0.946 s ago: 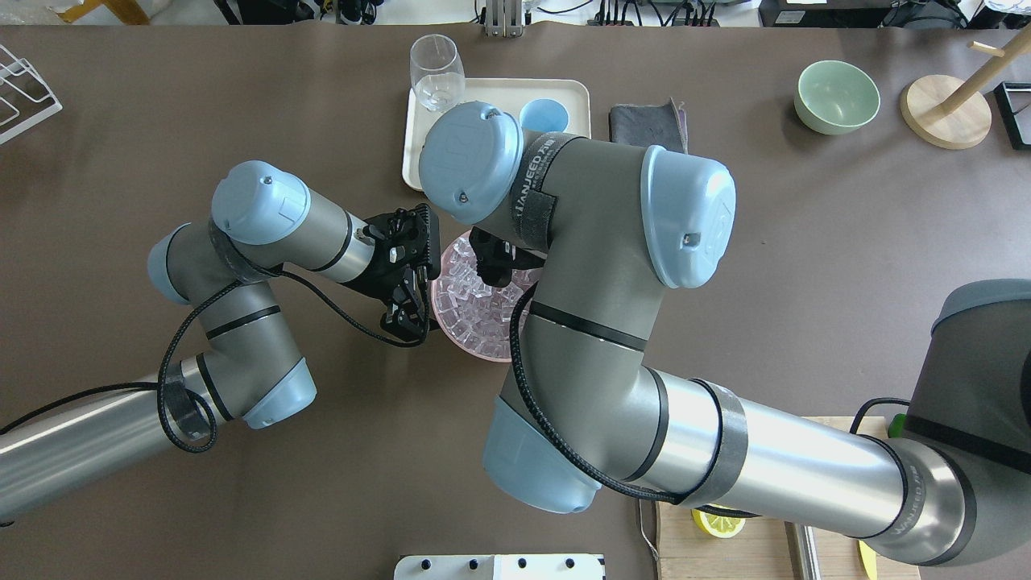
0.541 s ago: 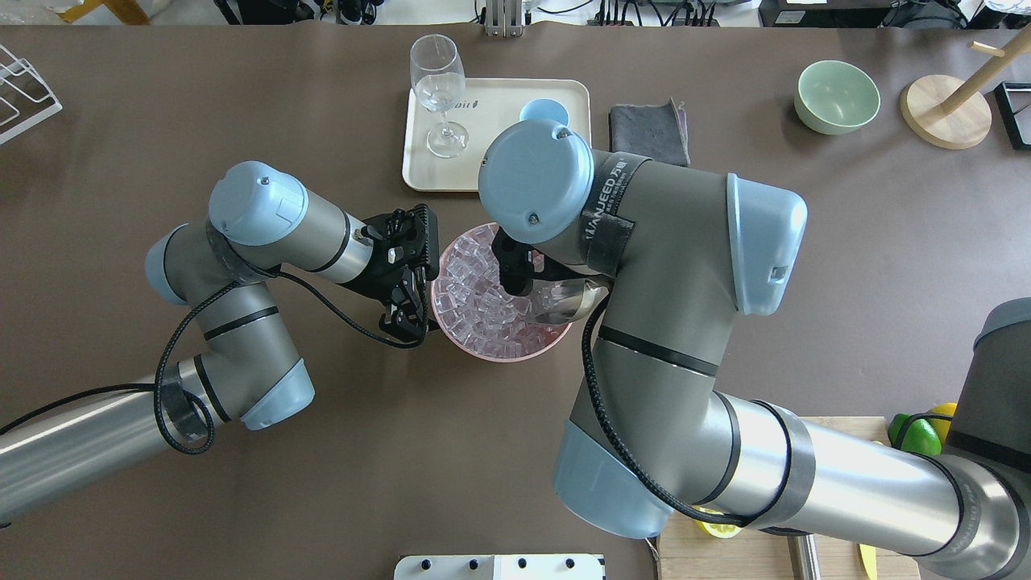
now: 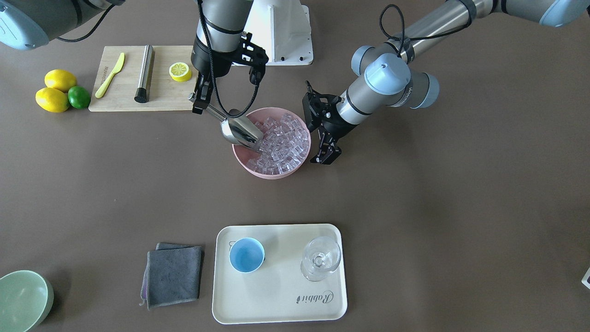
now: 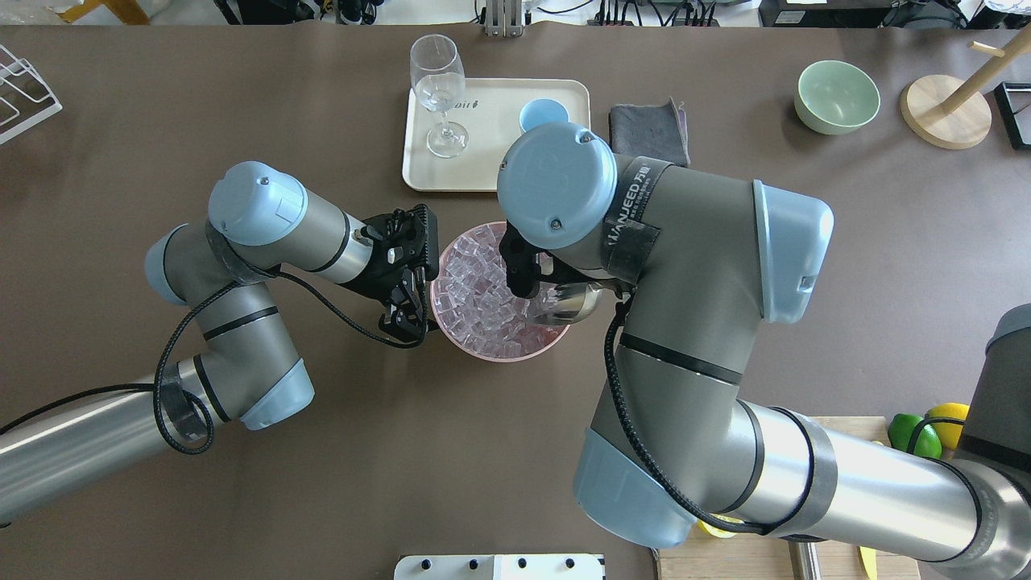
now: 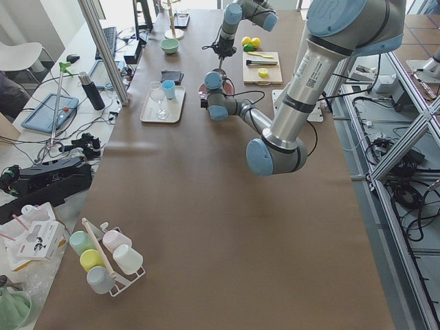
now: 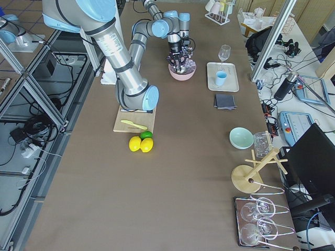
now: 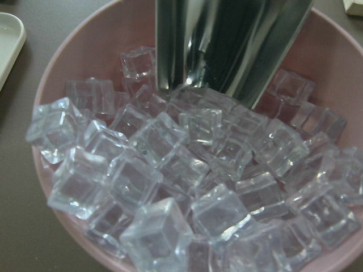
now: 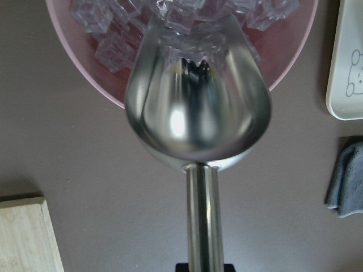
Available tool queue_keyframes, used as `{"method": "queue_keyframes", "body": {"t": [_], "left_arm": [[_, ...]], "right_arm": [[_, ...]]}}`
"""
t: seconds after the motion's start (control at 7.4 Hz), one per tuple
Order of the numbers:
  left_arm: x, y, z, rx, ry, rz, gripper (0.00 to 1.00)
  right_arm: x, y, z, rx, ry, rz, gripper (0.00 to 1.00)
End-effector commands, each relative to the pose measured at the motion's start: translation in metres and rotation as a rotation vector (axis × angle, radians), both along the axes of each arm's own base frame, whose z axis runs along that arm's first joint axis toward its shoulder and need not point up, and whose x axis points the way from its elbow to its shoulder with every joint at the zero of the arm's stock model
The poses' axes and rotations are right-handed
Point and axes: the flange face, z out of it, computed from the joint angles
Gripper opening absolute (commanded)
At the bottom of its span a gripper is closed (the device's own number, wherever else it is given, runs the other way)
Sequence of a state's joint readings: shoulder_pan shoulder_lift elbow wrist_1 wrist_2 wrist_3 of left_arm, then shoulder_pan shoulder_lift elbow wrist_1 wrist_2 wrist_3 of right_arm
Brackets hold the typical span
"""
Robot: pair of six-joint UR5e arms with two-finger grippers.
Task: Put ice in cup with scoop
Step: 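Push the scoop into the ice with the right gripper while the left holds the bowl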
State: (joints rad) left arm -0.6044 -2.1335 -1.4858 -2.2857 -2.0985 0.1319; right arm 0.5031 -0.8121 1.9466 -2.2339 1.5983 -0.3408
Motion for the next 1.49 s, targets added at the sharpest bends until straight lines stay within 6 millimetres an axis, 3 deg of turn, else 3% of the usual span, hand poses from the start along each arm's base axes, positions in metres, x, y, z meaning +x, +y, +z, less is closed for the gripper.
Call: {"method": "queue_keyframes", "body": {"t": [0.0, 0.14, 0.81, 1.35], "left_arm": [[-0.002, 0.001, 0.001, 0.001, 0.001, 0.0, 0.99], [-0.002, 0.001, 0.001, 0.001, 0.001, 0.0, 0.99], [-0.002, 0.001, 0.001, 0.001, 0.001, 0.0, 0.99], [-0.002, 0.002, 0.001, 0.001, 0.001, 0.0, 0.99]], "right_arm": [[-0.002, 0.0, 0.015, 0.015, -0.054, 0.0, 0.0], [-0.003, 0.001, 0.026, 0.013, -0.086, -0.008, 0.0], [0.0, 0.006, 0.033, -0.023, -0.177, 0.043, 0.0], [0.004, 0.007, 0.061, -0.049, -0.289, 0.134, 0.0]]}}
